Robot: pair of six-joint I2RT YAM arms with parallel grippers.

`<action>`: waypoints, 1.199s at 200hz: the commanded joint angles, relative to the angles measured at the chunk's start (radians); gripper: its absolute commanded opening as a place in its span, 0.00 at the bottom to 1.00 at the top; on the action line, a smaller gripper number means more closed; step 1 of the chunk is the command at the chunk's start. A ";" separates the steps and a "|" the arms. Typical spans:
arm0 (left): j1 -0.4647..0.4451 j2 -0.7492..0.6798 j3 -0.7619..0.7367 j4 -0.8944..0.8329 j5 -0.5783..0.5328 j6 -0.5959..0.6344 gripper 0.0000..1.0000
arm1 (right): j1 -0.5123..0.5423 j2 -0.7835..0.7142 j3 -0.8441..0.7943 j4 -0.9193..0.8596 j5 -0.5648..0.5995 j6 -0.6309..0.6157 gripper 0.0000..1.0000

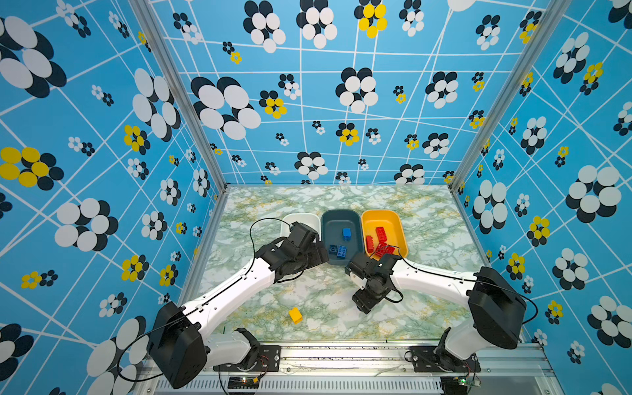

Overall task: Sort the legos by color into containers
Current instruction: 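Withdraw the left gripper while the right gripper lowers to the other blue brick, then close the right gripper on the tall blue brick and lift it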

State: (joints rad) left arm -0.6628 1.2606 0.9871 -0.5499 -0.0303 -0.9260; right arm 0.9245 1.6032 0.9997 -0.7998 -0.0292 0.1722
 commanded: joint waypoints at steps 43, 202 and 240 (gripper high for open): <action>0.005 -0.061 -0.044 -0.028 -0.036 -0.034 0.93 | 0.014 0.086 0.045 0.032 0.045 -0.055 0.68; 0.006 -0.107 -0.067 -0.034 -0.050 -0.055 0.96 | 0.037 0.116 0.063 0.044 0.112 -0.047 0.32; 0.006 -0.135 -0.077 -0.051 -0.059 -0.056 0.96 | 0.037 0.058 0.150 -0.019 0.121 -0.015 0.29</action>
State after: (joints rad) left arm -0.6628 1.1557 0.9306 -0.5644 -0.0612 -0.9756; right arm 0.9600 1.7275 1.0729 -0.7620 0.0666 0.1238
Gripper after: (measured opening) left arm 0.960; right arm 0.341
